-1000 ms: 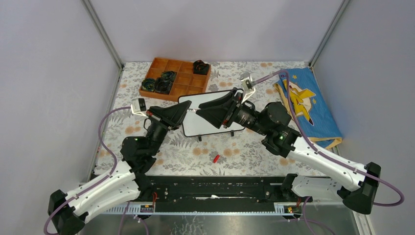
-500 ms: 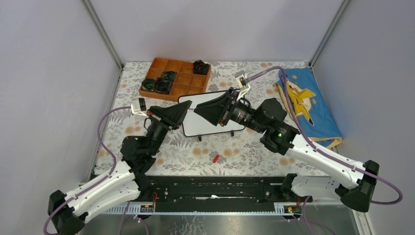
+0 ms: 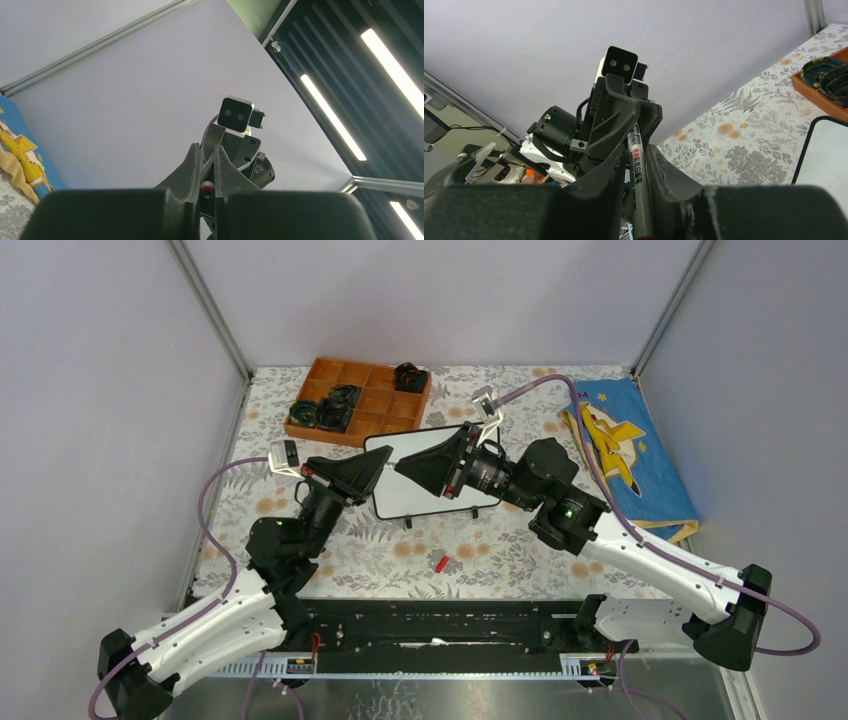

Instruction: Write a sentence on the whiteboard

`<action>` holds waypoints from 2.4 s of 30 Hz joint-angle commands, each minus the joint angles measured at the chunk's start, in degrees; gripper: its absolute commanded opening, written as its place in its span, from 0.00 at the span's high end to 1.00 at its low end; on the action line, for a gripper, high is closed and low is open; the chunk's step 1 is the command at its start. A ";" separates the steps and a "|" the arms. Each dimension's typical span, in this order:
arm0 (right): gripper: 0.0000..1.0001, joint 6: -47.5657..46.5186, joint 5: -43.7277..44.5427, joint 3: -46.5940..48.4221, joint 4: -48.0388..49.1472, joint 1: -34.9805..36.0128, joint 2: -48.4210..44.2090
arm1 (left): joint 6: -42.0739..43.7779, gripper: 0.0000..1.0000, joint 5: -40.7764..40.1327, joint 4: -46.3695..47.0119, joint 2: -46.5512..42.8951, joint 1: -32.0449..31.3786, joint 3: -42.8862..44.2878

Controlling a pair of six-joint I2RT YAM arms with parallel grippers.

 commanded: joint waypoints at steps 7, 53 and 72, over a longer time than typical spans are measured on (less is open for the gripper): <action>0.71 0.89 0.11 1.56 3.92 0.45 -0.26 | 1.42 1.00 -1.21 -0.17 -0.56 -0.24 0.96; 1.00 -18.85 35.11 -16.88 -22.05 0.48 -26.42 | 34.59 0.02 23.22 -51.85 5.92 34.19 8.86; 1.00 -17.68 30.00 -20.62 -17.35 0.48 -21.25 | 39.76 0.10 5.11 -54.33 8.23 22.50 8.30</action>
